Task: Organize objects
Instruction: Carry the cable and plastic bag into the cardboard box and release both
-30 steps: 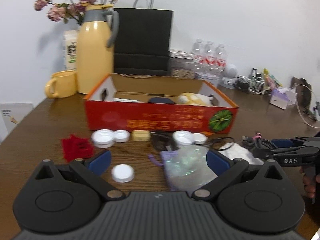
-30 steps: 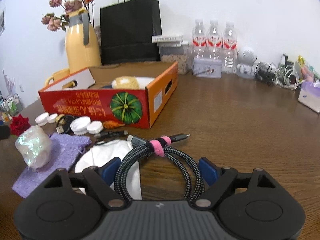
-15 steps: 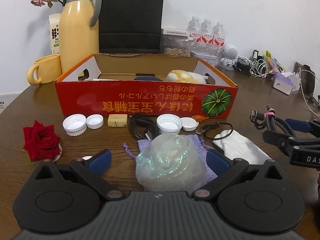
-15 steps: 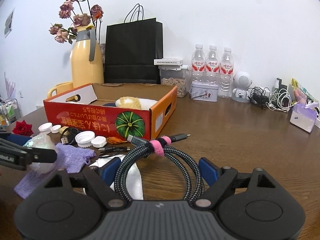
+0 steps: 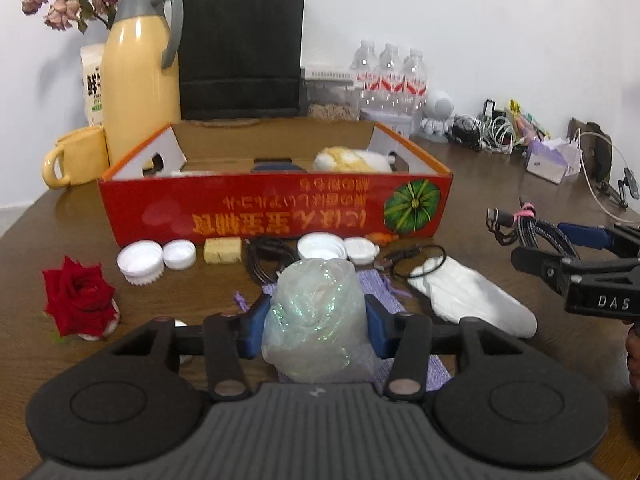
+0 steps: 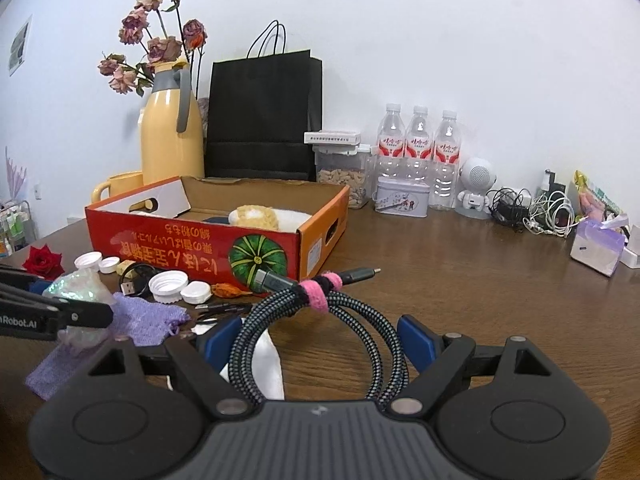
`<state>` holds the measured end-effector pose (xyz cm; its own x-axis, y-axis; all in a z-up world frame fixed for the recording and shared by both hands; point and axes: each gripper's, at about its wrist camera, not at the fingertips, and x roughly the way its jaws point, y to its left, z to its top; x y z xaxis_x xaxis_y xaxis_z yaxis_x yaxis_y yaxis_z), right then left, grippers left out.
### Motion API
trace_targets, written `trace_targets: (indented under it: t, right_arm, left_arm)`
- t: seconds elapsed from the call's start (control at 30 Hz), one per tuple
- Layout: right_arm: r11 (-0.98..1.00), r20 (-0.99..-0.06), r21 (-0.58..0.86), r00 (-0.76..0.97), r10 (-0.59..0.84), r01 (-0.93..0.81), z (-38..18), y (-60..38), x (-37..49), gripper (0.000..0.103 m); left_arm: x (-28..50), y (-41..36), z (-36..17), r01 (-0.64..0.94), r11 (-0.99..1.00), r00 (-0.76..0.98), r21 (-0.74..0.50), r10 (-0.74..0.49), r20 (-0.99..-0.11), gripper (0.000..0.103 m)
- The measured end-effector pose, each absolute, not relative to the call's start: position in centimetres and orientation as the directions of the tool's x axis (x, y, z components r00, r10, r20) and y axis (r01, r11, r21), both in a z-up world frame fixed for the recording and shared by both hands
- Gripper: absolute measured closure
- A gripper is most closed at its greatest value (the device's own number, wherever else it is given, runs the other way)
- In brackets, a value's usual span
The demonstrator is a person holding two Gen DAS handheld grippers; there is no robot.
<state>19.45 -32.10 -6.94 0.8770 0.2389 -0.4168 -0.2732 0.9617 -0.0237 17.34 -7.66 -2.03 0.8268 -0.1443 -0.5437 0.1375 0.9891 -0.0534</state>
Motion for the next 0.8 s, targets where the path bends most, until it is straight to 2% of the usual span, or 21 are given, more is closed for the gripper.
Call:
trace_targets:
  t: [0.3,0.53,0.8]
  right_arm:
    - [0.953,-0.349,-0.046,0.898,0.267,-0.301,-4.7,-30.2,19.3,0.019]
    - [0.924,-0.311,-0.09,0.892,0.329,-0.373,-1.4,-25.1,22.9,0.019]
    - [0.904,-0.35,-0.08,0.861,0.369,-0.42,0.4,-17.9,30.7,0.019]
  left_arm:
    - [18.7,-5.8,1.9,0.113,0.993,0.888,-0.035,-0.116,-0.445,0.053]
    - [22.8,-4.8,5.7,0.078,0.996,0.927,-0.037,-0.086,-0.365,0.053]
    - [29.0,-2.4,7.4,0.0,0.997,0.934,-0.08,-0.028,-0.357,0.053]
